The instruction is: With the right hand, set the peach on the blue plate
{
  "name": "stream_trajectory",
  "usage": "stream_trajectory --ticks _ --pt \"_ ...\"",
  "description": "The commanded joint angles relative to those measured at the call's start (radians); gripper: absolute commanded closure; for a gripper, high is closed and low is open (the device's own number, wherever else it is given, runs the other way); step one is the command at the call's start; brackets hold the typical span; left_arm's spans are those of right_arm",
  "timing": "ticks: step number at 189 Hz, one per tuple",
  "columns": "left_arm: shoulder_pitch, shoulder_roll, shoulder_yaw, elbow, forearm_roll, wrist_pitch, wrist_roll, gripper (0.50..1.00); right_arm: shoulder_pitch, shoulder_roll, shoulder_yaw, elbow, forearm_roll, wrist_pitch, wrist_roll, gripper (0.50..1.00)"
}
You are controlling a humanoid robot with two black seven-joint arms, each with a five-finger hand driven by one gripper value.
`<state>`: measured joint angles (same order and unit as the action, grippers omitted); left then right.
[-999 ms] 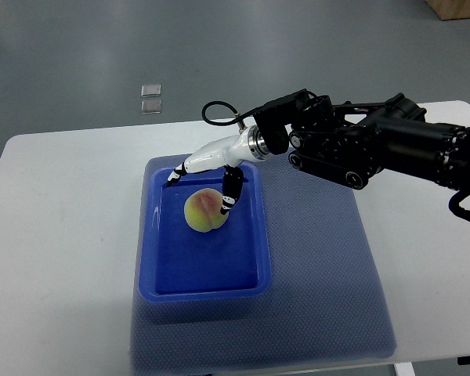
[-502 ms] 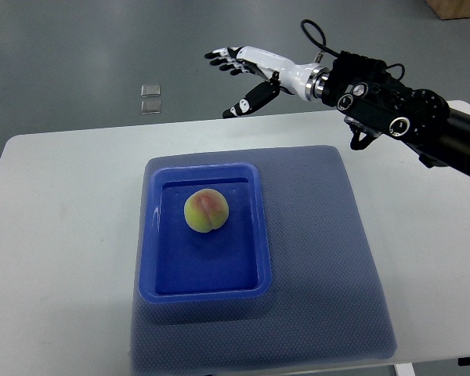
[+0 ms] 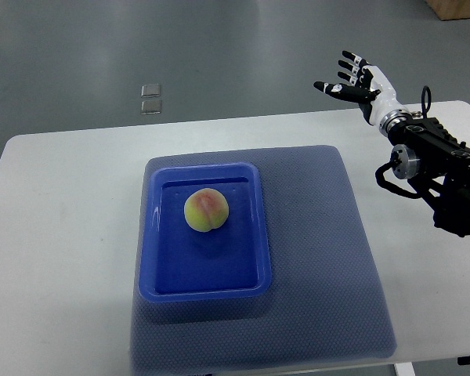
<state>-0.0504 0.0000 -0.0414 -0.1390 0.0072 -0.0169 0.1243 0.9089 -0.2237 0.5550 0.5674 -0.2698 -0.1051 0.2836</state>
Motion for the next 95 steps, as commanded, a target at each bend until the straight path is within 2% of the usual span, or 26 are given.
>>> stream_trajectory --ticks 1,42,43,63,95 --pt "-0.002 0.000 0.000 0.001 -0.001 0.000 0.000 0.500 -0.028 -0.022 0.011 0.002 0.078 0.011 -0.018 0.574" --pt "-0.003 0.000 0.000 0.001 -0.001 0.000 0.000 0.500 -0.056 -0.034 0.011 0.002 0.199 0.039 -0.031 0.572" --pt "-0.003 0.000 0.000 0.001 -0.001 0.000 0.000 0.500 -0.064 -0.034 0.011 0.005 0.207 0.060 -0.031 0.572" --pt "-0.003 0.000 0.000 0.001 -0.001 0.000 0.000 0.500 -0.073 -0.036 0.011 0.005 0.207 0.100 -0.021 0.572" --pt "-0.003 0.000 0.000 0.001 -0.001 0.000 0.000 0.500 -0.071 -0.031 0.013 0.005 0.207 0.108 -0.017 0.572"
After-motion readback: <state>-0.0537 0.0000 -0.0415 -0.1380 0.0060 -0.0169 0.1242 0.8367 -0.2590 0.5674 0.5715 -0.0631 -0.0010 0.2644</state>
